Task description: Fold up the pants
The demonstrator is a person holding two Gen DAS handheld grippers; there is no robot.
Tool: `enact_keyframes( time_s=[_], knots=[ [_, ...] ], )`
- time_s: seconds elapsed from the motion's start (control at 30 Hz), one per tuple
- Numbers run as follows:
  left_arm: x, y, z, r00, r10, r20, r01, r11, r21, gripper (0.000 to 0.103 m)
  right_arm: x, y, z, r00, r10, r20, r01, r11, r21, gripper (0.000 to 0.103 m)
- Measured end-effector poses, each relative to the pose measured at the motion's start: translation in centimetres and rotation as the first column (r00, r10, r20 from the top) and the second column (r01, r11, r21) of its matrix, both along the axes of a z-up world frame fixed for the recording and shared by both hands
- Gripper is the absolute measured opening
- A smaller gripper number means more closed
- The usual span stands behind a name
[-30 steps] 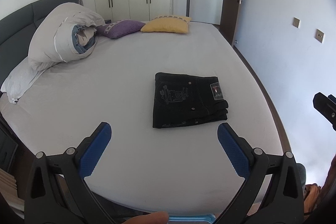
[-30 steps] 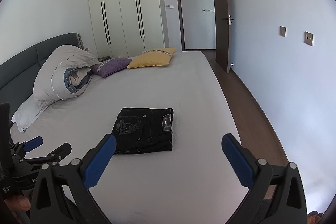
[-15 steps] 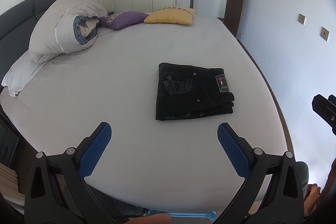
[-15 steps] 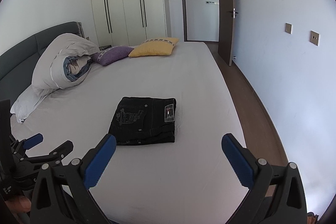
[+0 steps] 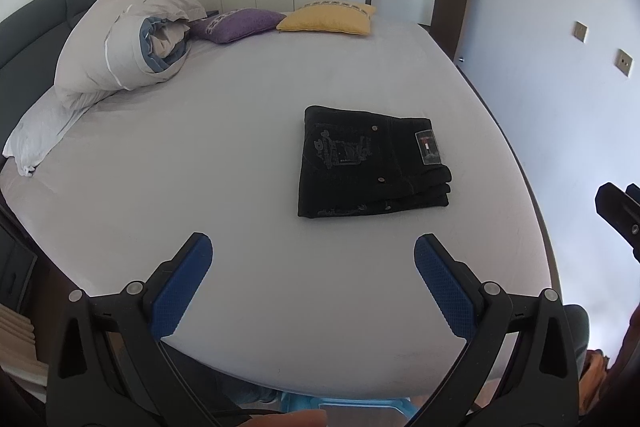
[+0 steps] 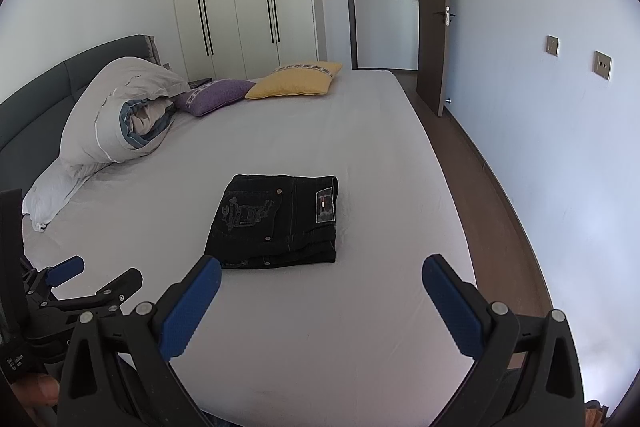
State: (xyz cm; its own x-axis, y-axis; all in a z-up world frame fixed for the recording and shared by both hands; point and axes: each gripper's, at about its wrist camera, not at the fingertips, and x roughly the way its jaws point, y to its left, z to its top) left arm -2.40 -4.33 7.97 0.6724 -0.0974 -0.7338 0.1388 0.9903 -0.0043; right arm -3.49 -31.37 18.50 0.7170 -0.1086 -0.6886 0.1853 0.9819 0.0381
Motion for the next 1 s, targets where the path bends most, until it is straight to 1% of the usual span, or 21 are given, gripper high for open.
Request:
enact_keyframes(
  time_s=[0.2,0.53,1.0],
  knots=[
    [0.1,-0.1,-0.4,1.000,0.002,-0.011,-0.002,1.000,-0.001,0.103,0.0,0.1,-0.1,1.000,-0.001,-0.003,0.001,1.000,0.002,0.103],
    [0.2,-0.1,-0.8,1.000,0.009,-0.020,-0.009,1.000,0.001,0.103,0.0,0.4,-1.2,1.000,0.006,-0.015,-0.006,1.000,0.006,0.103],
    [0.2,-0.4,-1.2,1.000,0.010,-0.028,-0.010,1.000,0.003,0.103,0.0,0.4,-1.6,1.000,0.009,-0.025,-0.009,1.000,0.012,0.103]
  ],
)
